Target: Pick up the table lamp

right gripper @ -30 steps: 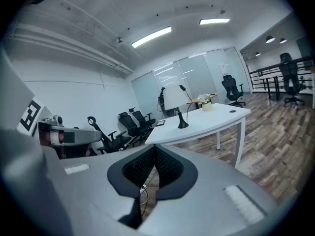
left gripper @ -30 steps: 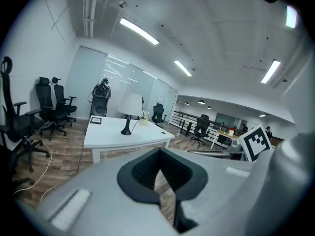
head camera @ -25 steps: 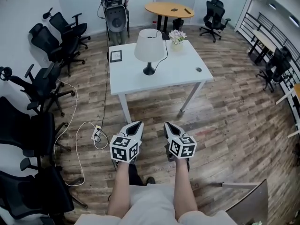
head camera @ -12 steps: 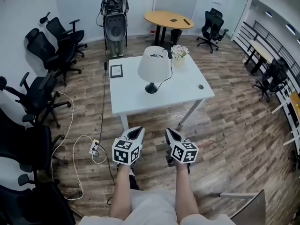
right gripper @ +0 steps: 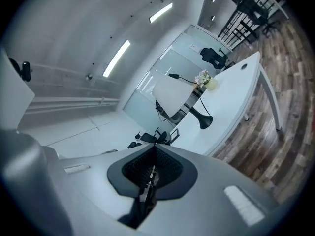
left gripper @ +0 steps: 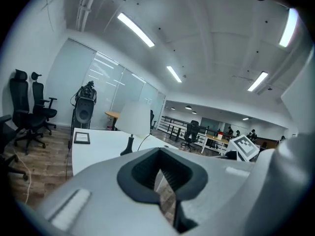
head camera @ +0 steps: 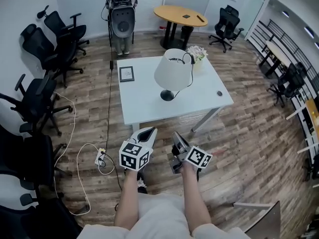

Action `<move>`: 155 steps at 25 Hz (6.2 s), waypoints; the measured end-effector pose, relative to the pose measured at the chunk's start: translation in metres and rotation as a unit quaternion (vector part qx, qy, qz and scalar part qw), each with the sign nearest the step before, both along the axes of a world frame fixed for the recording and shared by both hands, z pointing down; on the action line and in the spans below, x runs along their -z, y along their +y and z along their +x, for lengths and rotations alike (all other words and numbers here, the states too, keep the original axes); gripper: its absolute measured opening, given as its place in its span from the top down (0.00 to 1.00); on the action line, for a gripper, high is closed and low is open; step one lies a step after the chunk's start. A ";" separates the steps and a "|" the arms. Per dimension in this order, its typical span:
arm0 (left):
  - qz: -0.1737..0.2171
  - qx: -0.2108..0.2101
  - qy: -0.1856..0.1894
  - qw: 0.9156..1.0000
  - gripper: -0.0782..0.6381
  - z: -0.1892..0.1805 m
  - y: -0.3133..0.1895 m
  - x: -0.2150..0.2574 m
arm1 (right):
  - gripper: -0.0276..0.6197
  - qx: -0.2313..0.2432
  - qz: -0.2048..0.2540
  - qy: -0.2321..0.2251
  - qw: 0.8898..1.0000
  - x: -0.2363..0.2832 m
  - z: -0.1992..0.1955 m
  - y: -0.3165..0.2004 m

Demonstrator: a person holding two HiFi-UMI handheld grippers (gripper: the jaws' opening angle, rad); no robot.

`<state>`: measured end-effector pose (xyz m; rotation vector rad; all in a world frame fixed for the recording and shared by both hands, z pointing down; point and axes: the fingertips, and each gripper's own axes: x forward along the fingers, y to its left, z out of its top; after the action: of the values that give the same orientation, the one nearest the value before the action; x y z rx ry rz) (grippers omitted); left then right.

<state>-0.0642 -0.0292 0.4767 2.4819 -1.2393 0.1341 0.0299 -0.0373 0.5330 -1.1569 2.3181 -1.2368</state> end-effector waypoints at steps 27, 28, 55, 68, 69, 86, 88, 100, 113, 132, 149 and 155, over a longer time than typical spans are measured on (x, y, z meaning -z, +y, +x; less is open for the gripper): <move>-0.069 0.002 -0.016 0.997 0.89 -0.075 -0.115 -0.052 | 0.91 0.000 0.043 0.289 0.956 -0.051 -0.028 -0.124; -0.069 -0.002 -0.017 0.997 0.89 -0.071 -0.123 -0.051 | 0.91 -0.003 0.042 0.296 0.954 -0.053 -0.028 -0.131; -0.145 -0.090 -0.121 0.978 0.89 -0.022 -0.275 -0.115 | 0.64 -0.089 0.061 0.434 0.894 -0.132 -0.005 -0.293; -0.194 -0.057 -0.112 0.973 0.89 -0.035 -0.292 -0.149 | 0.60 -0.079 0.069 0.456 0.884 -0.147 -0.017 -0.335; -0.195 -0.056 -0.112 0.973 0.89 -0.035 -0.293 -0.149 | 0.61 -0.074 0.068 0.458 0.883 -0.150 -0.019 -0.336; -0.181 -0.057 -0.127 0.974 0.89 -0.038 -0.286 -0.136 | 0.65 -0.017 0.065 0.438 0.896 -0.152 -0.017 -0.338; -0.180 -0.054 -0.125 0.974 0.89 -0.040 -0.283 -0.134 | 0.65 -0.016 0.065 0.433 0.899 -0.149 -0.019 -0.337; -0.170 -0.054 -0.118 0.977 0.89 -0.048 -0.271 -0.125 | 0.67 0.000 0.058 0.430 0.901 -0.132 -0.027 -0.345; -0.164 -0.065 -0.113 0.978 0.89 -0.046 -0.266 -0.127 | 0.68 -0.024 0.077 0.429 0.900 -0.131 -0.031 -0.328; -0.179 -0.104 -0.115 0.972 0.89 -0.015 -0.254 -0.147 | 0.69 -0.057 0.105 0.425 0.897 -0.138 -0.028 -0.295; -0.162 -0.101 -0.130 0.973 0.89 -0.024 -0.232 -0.141 | 0.68 -0.066 0.085 0.432 0.895 -0.147 -0.024 -0.281; -0.164 -0.094 -0.136 0.973 0.89 -0.028 -0.231 -0.137 | 0.64 -0.067 0.079 0.428 0.898 -0.145 -0.024 -0.290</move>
<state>-0.0922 -0.2602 0.6138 2.3348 -0.9789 0.6900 0.0060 -0.3276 0.6783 -2.0497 2.7502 -0.4909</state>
